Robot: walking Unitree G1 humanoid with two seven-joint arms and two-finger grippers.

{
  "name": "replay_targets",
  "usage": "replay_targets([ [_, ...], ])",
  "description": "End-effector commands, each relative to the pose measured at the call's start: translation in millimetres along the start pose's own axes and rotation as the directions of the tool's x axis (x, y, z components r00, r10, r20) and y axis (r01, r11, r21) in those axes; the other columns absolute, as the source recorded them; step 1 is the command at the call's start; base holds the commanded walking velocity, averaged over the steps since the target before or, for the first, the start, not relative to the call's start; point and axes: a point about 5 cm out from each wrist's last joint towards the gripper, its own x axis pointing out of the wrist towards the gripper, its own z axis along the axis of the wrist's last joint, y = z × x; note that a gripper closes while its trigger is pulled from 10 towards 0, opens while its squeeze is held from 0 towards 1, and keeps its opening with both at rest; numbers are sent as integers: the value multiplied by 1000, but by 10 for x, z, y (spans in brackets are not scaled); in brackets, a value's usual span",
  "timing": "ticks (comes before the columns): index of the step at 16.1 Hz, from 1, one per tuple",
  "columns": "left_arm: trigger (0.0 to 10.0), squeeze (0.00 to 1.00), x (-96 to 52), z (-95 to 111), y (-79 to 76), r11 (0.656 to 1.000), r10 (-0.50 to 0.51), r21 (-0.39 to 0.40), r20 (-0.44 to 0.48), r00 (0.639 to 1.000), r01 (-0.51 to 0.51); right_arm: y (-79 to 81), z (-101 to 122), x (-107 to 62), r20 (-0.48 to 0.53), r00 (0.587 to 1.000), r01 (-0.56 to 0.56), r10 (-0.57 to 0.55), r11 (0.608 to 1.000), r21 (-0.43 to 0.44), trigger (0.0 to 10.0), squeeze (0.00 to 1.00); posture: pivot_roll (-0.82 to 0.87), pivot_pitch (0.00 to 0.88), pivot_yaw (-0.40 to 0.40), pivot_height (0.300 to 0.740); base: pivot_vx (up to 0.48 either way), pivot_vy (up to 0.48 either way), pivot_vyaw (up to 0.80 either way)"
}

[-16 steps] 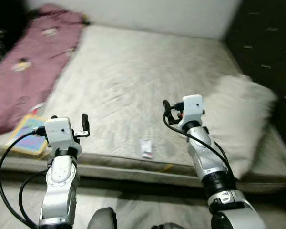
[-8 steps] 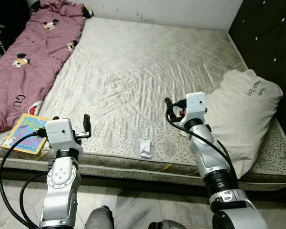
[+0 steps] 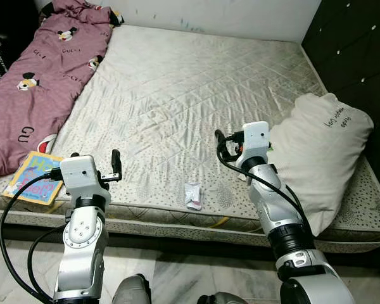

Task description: Clean up the room

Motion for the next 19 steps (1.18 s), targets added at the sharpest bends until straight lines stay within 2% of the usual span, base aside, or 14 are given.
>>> replay_targets([
  [1, 10000, 0, -7, -2, -3, 1000, -1, -11, -8, 1000, 1, 13, 15, 24, -13, 1000, -8, 8, 1000, 3, 10000, 0, 77, 68, -83, 740, 0, 0, 0],
  [7, 10000, 0, 1, 3, -5, 1000, 3, -11, -8, 1000, -4, 25, 15, 24, -15, 1000, -18, 18, 1000, 1, 10000, 0, 73, 78, -88, 740, 0, 0, 0],
  [17, 10000, 0, 18, 6, -4, 1000, 19, -20, -11, 1000, -19, 45, 41, 41, -6, 999, -43, 43, 999, 0, 10000, 0, 68, 90, -93, 610, 0, 0, 0],
  [19, 10000, 0, 18, 11, -3, 1000, 20, -17, -7, 1000, -20, 60, 49, 40, 1, 999, -54, 54, 999, -7, 10000, 0, 68, 90, -93, 601, 0, 0, 0],
])
